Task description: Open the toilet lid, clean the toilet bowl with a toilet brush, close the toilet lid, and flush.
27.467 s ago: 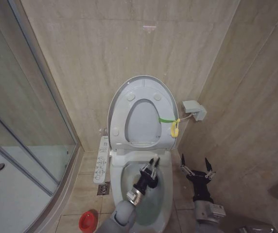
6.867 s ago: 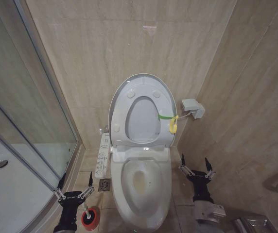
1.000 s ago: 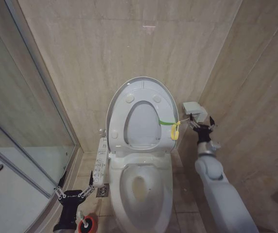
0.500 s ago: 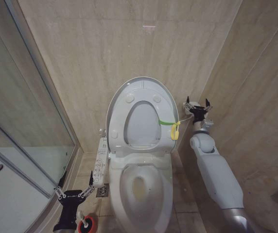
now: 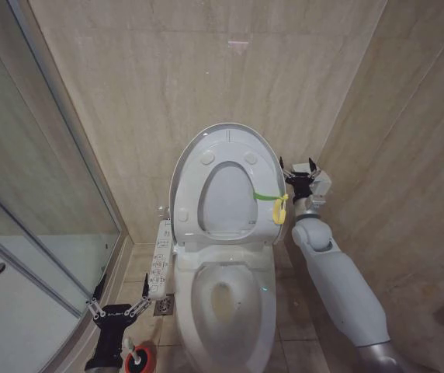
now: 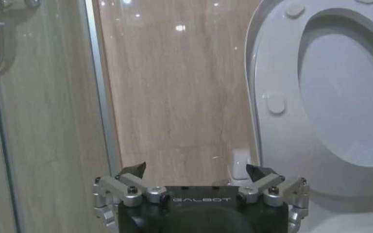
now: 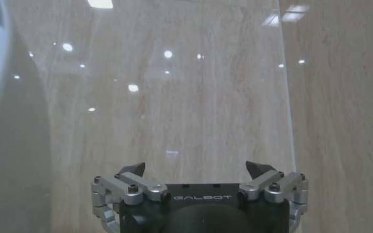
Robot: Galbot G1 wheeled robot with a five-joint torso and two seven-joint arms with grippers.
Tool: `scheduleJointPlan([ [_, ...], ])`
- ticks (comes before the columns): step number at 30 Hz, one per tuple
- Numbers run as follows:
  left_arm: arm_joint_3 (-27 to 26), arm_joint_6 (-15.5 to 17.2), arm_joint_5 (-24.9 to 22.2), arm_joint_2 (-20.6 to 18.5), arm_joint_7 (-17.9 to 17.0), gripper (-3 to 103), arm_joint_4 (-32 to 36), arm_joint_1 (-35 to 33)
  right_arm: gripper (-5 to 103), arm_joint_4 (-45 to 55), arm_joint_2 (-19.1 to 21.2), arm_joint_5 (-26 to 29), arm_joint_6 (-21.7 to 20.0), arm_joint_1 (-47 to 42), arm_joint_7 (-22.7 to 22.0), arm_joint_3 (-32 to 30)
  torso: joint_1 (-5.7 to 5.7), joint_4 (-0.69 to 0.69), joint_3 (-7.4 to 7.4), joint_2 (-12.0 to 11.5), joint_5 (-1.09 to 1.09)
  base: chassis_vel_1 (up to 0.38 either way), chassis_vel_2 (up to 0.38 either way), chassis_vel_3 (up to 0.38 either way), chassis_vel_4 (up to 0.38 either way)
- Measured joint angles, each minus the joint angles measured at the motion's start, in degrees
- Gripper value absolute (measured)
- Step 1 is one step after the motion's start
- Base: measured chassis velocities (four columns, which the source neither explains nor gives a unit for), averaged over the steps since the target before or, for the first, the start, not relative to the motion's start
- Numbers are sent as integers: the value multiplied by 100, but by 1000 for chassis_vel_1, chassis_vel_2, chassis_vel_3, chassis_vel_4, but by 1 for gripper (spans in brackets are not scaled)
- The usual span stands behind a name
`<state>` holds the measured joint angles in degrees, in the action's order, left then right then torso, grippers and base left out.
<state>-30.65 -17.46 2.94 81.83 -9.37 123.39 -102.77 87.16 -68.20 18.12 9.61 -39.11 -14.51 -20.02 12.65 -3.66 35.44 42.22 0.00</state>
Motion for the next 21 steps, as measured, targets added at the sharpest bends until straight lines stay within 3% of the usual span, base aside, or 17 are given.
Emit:
scheduleJointPlan([
  [21, 0, 0, 0, 0, 0, 100, 0, 0, 100, 995, 488, 230, -86, -1155, 8, 68, 0, 2, 0, 0, 0, 0, 0, 0, 0],
])
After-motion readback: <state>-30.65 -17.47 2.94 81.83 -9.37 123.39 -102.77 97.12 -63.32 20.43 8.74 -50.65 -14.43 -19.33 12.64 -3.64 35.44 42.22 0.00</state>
